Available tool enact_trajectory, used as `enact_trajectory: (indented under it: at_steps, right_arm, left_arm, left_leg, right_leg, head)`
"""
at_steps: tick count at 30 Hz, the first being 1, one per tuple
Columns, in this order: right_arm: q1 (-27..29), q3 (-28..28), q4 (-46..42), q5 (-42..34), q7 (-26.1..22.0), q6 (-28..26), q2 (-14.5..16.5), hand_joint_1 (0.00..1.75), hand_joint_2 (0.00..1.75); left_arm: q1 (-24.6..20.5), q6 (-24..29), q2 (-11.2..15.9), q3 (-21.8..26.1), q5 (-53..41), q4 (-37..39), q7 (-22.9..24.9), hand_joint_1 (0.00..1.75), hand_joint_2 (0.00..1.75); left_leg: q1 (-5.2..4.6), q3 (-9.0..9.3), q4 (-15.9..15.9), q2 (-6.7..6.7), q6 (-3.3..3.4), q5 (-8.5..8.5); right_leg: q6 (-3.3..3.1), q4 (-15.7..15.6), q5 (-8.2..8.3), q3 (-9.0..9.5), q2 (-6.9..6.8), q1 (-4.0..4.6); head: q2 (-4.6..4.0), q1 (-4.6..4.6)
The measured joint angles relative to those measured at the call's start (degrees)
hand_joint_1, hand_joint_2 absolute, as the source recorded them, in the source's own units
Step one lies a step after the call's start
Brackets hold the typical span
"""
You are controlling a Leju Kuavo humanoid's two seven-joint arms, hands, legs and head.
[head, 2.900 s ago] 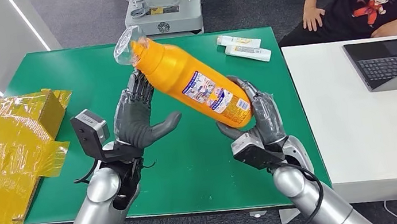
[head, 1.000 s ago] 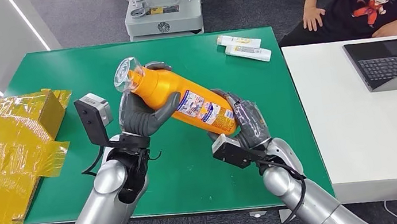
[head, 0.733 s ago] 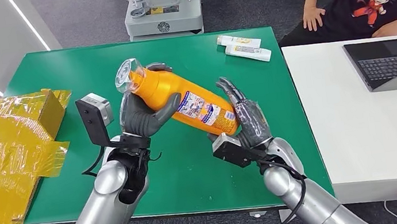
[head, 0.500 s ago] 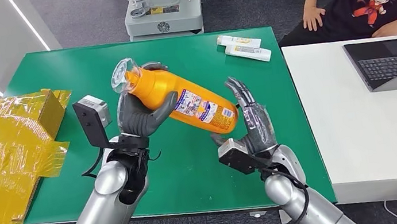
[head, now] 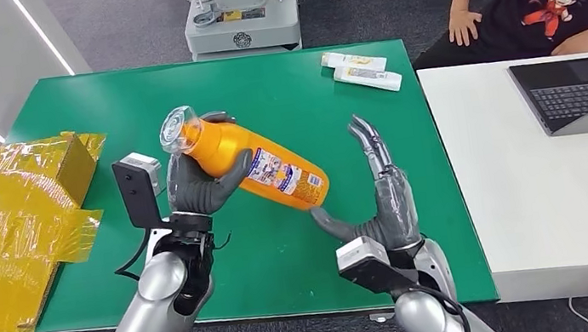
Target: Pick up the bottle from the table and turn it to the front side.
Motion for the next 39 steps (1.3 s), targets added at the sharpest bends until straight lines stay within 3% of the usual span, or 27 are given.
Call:
enact_trajectory:
  at_steps: [19, 25, 35, 39]
  right_arm:
    - [6.9, 0.99, -11.21, 0.25, 0.0, -2.39, 0.0, 0.0, 1.75]
    - [8.74, 0.99, -12.36, 1.02, -0.1, -2.6, -0.02, 0.0, 1.75]
    - [9.6, 0.99, -12.79, 1.17, -0.1, -2.58, -0.02, 0.0, 1.75]
    - [10.73, 0.92, -12.84, 0.78, -0.47, -2.62, -0.02, 0.0, 1.75]
  left_arm:
    - [0.36, 4.17, 2.45, 3.15, -8.09, -1.75, 0.9, 1.75, 1.75]
    - [-0.86, 9.15, 5.27, 5.16, -22.26, -2.91, 2.78, 1.75, 1.75]
    - [-1.4, 9.96, 7.74, 7.35, -29.39, -3.9, 4.16, 1.75, 1.75]
    - [-3.89, 9.49, 11.97, 7.39, -43.42, -3.9, 8.15, 1.75, 1.75]
  left_leg:
    - [0.01, 0.01, -0.01, 0.0, -0.04, -0.03]
    - [0.01, 0.03, -0.01, 0.03, -0.04, -0.02]
    - [0.01, 0.02, -0.01, 0.02, -0.04, -0.02]
    - [0.03, 0.04, -0.01, 0.04, -0.05, -0.02]
  right_leg:
    - [-0.05, 0.0, -0.04, 0.0, 0.0, 0.01]
    - [-0.06, 0.02, -0.04, 0.0, 0.02, 0.01]
    - [-0.06, 0.01, -0.05, 0.0, 0.02, 0.01]
    - [-0.07, 0.03, -0.05, -0.02, 0.04, 0.01]
  head:
    - [0.0, 0.0]
    - [0.0, 0.0]
    - [0.0, 0.02]
    - [0.0, 0.02]
